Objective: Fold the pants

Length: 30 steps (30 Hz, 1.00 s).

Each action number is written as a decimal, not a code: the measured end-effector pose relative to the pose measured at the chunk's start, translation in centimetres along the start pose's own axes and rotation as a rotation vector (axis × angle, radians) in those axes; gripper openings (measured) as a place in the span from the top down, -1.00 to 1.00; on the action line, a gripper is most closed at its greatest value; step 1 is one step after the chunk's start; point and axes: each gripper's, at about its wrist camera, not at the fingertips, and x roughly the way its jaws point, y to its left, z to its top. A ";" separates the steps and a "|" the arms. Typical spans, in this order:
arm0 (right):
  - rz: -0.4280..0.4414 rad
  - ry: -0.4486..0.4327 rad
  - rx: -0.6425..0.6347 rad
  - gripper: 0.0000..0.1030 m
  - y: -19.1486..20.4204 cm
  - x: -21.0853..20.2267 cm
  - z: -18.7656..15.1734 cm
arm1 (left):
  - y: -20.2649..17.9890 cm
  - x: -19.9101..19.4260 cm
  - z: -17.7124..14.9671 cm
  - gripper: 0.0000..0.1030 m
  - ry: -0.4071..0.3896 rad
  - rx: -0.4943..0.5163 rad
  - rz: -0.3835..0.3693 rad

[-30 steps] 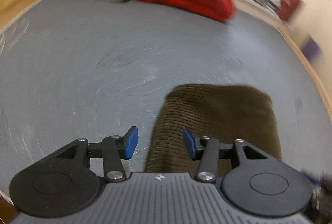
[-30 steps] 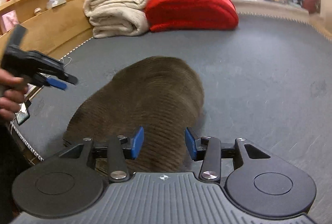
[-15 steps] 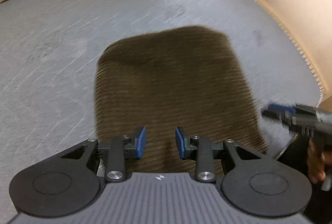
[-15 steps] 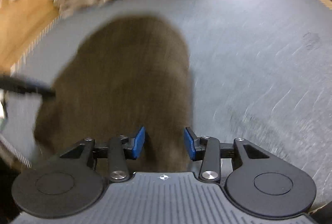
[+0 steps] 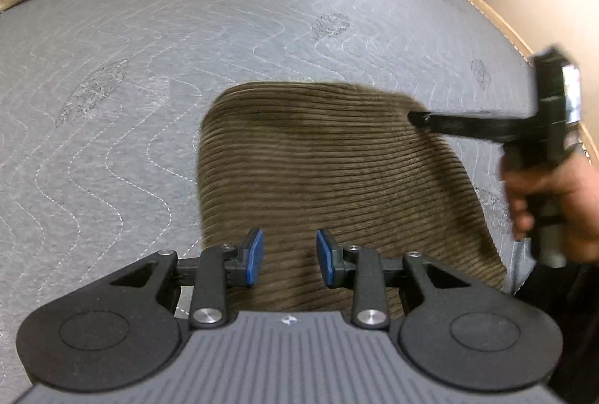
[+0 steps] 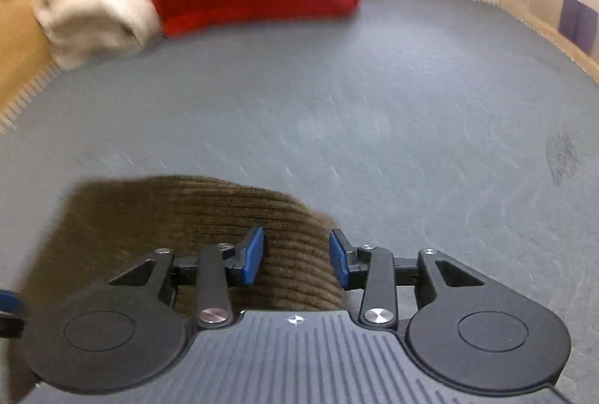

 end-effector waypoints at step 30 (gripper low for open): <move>0.247 0.061 0.012 -0.31 -6.2 -9.6 -10.1 | -1.7 -1.0 -3.3 -0.67 -0.008 0.099 0.091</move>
